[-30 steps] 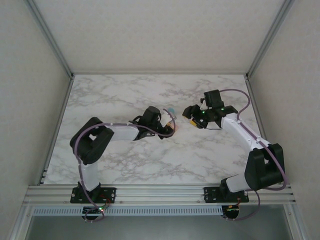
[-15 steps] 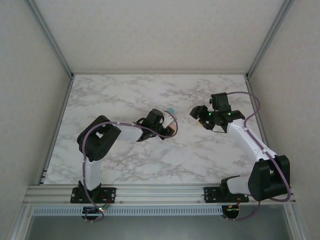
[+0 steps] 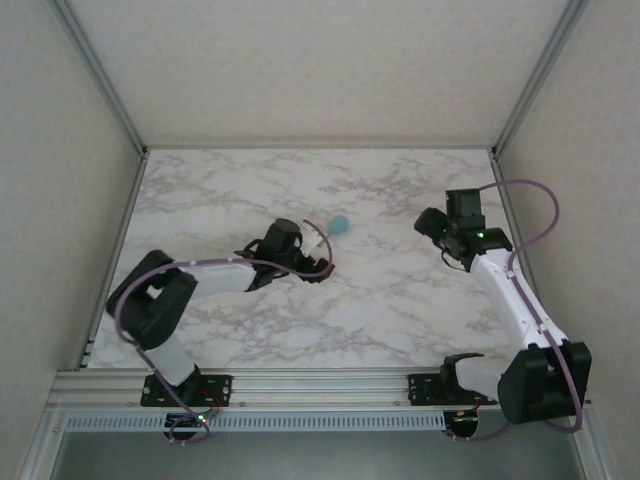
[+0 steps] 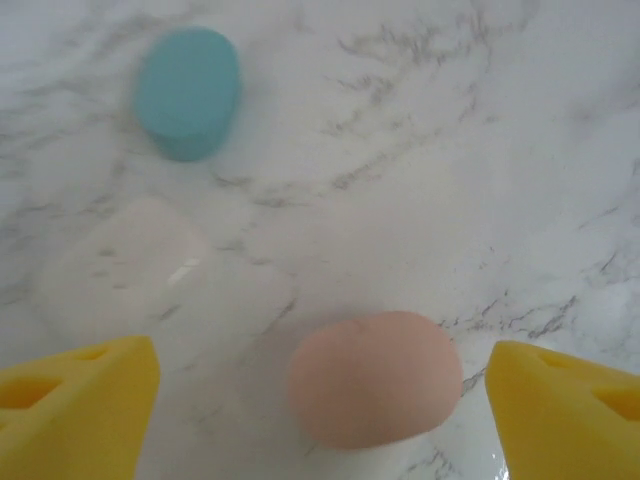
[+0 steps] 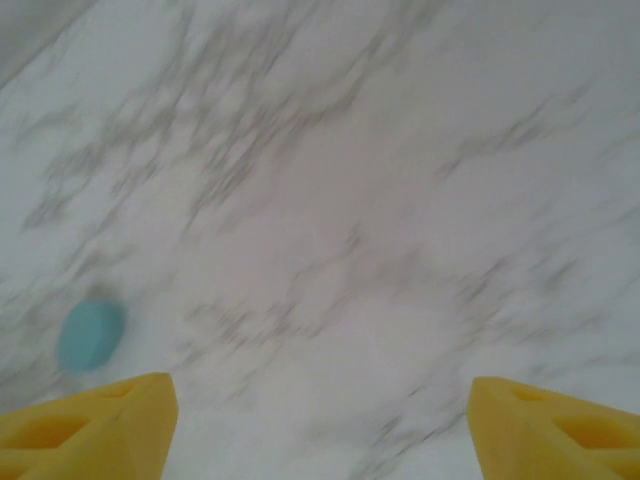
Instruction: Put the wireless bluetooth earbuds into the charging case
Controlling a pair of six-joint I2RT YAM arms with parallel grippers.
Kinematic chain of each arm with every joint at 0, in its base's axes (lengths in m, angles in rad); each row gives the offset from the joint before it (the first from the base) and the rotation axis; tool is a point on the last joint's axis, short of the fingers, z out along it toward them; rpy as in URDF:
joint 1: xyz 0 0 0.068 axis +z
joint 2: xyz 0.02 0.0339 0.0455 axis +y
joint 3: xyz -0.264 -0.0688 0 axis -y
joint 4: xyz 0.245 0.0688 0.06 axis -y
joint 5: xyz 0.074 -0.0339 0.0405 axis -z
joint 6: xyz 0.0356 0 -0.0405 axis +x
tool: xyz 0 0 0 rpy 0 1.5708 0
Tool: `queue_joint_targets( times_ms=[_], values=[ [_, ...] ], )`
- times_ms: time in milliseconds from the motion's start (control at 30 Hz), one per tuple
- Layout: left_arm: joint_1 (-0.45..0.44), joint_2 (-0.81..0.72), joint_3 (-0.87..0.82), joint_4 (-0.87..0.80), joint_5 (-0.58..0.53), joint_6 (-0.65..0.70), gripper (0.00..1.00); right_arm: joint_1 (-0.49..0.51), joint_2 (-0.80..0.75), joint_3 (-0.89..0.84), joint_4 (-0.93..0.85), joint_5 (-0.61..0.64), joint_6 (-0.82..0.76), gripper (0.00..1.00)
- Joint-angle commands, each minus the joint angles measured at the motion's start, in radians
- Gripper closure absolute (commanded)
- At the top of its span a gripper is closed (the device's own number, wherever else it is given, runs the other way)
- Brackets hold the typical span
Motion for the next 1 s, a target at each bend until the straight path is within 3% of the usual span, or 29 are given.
queue_joint_targets(
  times_ms=[0,100,267,400,567,667,733,767,967],
  values=[
    [0.078,-0.126,-0.036,-0.016,0.022,-0.077,0.14,-0.017,-0.044,-0.1,0.15,0.304,-0.201,0.21],
    [0.165,-0.224,-0.06,-0.035,-0.051,-0.146,0.13,-0.033,-0.034,-0.207,0.353,0.327,-0.359,0.2],
    [0.309,-0.324,-0.079,-0.135,-0.266,-0.209,0.09,-0.045,0.077,-0.356,0.698,0.141,-0.531,0.2],
    [0.436,-0.37,-0.139,-0.135,-0.41,-0.232,0.04,-0.045,0.179,-0.519,1.13,-0.002,-0.607,0.2],
    [0.567,-0.353,-0.188,-0.04,-0.439,-0.199,0.01,-0.055,0.343,-0.597,1.41,-0.13,-0.665,0.19],
    [0.598,-0.297,-0.22,0.077,-0.443,-0.131,0.0,-0.071,0.361,-0.602,1.433,-0.16,-0.657,0.18],
    [0.619,-0.258,-0.253,0.161,-0.4,-0.117,0.0,-0.07,0.368,-0.572,1.389,-0.044,-0.608,0.14],
    [0.629,-0.236,-0.268,0.207,-0.386,-0.132,0.0,-0.077,0.369,-0.576,1.397,-0.029,-0.597,0.02],
    [0.655,-0.145,-0.358,0.443,-0.251,-0.141,0.0,-0.075,0.37,-0.576,1.399,-0.026,-0.598,0.01]
  ],
)
